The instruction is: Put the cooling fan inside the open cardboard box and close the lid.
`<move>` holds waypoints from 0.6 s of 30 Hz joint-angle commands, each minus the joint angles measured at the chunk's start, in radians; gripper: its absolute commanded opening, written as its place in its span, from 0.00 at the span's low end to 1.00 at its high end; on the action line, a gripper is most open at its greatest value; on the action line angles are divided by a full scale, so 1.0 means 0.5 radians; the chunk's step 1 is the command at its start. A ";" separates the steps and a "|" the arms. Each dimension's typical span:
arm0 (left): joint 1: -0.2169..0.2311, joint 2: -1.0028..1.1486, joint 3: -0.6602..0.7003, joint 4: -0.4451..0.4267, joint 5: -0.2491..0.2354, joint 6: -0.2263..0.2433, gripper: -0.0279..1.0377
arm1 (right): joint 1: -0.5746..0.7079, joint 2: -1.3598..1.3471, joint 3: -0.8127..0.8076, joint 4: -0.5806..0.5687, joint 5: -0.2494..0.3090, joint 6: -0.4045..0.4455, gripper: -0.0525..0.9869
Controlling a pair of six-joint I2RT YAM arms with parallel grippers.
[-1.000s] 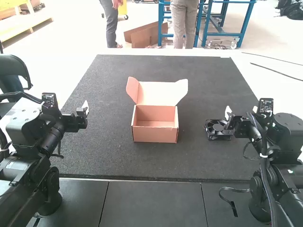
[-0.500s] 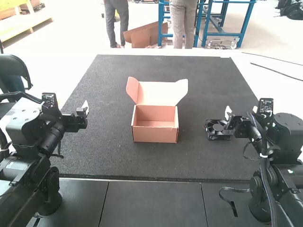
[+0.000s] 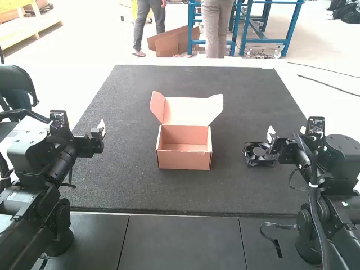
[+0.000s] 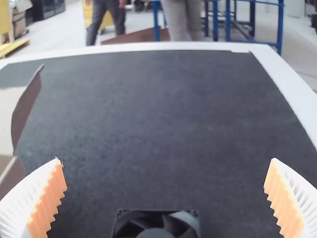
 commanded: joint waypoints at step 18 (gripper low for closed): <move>0.000 -0.024 -0.011 0.061 -0.009 -0.042 0.93 | -0.027 -0.012 -0.007 0.046 0.023 0.037 0.93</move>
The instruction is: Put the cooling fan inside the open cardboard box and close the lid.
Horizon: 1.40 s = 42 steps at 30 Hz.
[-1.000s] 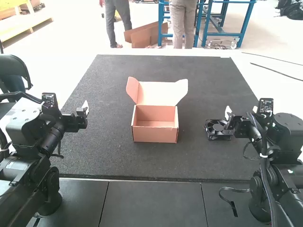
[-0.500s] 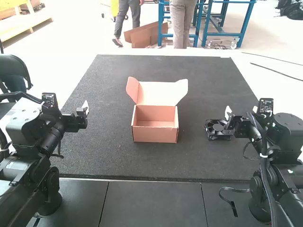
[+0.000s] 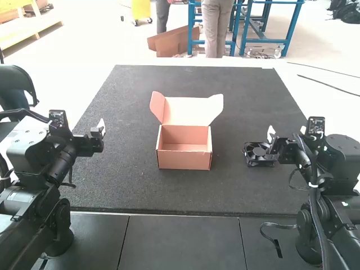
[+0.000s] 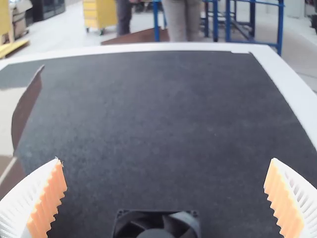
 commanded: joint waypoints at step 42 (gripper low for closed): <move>-0.003 1.446 1.351 -0.524 0.052 -0.052 0.93 | -0.012 1.506 1.534 -0.631 0.161 0.357 0.93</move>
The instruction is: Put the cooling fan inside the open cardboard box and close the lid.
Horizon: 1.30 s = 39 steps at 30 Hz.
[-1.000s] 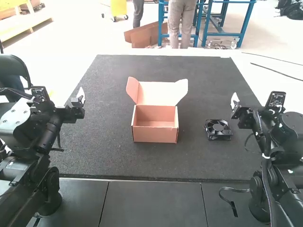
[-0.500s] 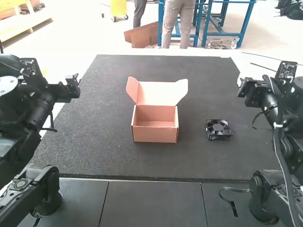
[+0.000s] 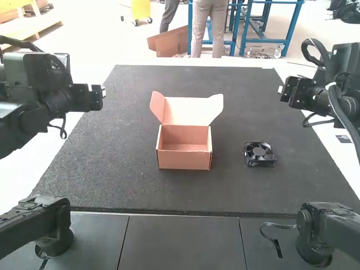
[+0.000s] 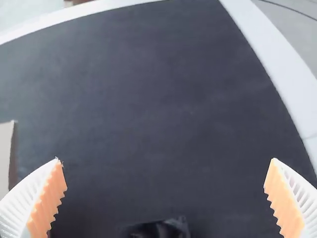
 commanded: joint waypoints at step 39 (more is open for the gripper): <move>-0.162 0.303 0.364 -0.478 0.025 0.132 0.94 | -0.337 1.727 0.675 -0.735 -0.204 -0.667 0.92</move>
